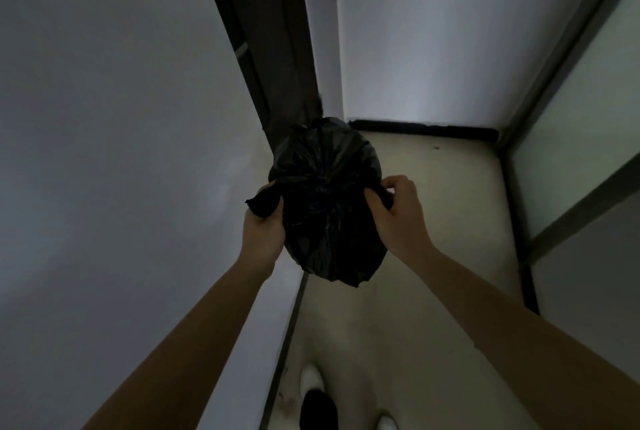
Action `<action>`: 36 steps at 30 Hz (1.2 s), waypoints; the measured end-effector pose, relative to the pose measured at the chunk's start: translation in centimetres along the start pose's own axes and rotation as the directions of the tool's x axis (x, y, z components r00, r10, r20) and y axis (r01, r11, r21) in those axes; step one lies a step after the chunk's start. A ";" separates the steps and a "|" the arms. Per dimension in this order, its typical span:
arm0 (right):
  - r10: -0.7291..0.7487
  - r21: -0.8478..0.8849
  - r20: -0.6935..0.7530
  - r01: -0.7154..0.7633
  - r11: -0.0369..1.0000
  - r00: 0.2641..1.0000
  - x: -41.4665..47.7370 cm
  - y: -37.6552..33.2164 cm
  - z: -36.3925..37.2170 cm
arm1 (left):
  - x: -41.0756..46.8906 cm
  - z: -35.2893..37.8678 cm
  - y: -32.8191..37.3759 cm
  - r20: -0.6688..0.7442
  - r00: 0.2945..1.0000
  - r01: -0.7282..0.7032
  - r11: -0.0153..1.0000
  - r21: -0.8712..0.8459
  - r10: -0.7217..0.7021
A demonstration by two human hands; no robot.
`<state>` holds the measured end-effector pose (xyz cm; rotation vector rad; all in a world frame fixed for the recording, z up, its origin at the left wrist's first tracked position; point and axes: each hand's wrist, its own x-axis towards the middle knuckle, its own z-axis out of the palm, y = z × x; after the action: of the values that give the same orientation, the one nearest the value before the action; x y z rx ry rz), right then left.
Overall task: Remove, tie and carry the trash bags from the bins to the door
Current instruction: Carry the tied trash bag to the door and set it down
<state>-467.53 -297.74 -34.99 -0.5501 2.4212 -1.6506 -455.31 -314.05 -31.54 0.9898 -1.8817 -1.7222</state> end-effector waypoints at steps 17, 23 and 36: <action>0.471 -0.488 0.122 -0.360 0.795 0.874 9.4 49.0 27.1 | 27.4 8.5 -52.1 0.174 0.817 0.440 0.790 0.428 -0.549; 0.562 -0.472 0.142 -0.443 0.762 0.815 8.1 59.0 34.6 | 29.8 8.6 -65.5 0.014 0.798 0.580 0.773 0.256 -0.603; 0.335 -0.583 0.290 -0.113 0.805 0.896 8.9 54.2 30.3 | 26.8 5.2 -59.2 0.172 0.981 -0.058 0.722 0.689 -0.086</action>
<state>-477.01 -309.79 -95.79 -0.5545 2.5089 -0.6416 -463.32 -329.27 -94.42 1.1040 -2.7553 -1.1223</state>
